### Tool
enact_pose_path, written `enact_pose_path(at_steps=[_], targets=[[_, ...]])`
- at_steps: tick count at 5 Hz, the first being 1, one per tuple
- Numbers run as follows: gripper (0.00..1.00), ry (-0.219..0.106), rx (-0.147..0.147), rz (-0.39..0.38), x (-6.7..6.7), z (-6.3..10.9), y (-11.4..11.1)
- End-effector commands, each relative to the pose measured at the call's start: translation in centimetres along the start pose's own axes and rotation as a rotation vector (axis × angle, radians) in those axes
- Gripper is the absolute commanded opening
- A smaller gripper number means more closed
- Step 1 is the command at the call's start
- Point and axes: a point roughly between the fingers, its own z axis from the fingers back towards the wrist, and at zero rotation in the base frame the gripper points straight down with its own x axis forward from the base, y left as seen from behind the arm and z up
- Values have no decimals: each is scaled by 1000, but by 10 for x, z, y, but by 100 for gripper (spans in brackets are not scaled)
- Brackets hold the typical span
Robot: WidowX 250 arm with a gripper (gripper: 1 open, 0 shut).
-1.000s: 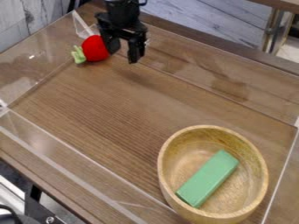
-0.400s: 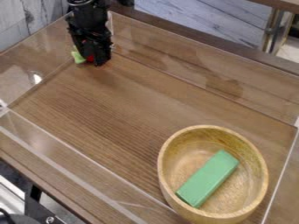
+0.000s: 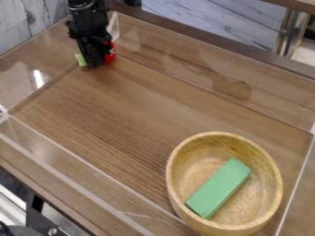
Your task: Move the red fruit to the left
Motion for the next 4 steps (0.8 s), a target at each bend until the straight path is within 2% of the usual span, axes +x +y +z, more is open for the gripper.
enact_pose_path(at_steps=[1,3,4], targets=[[100,-56,34,52,11,23,15],[100,-67,28,-34,8,41,18],[100,-75,22,-130,7,45,5]])
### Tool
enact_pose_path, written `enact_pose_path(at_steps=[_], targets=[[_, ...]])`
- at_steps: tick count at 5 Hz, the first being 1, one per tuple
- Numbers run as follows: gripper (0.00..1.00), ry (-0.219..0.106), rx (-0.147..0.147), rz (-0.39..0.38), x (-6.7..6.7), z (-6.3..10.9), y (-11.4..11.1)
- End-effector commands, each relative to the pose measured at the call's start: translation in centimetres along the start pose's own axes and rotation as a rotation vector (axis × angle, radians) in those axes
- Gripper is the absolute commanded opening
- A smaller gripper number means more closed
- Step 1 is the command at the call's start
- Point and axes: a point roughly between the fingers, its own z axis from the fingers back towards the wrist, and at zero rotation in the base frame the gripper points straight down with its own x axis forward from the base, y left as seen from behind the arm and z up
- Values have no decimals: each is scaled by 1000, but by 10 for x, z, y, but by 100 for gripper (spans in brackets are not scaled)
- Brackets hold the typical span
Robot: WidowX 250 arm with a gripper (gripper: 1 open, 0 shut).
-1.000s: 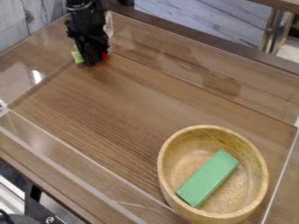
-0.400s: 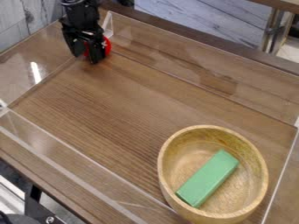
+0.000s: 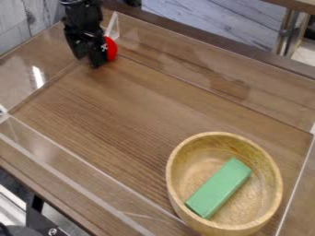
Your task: Move the red fruit to the left
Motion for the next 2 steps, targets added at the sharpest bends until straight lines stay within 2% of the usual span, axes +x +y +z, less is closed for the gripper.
enact_pose_path(at_steps=[1,2], targets=[[100,-72,55,-106,8,35,-11],[100,-79,64,-100,13,34,-15]])
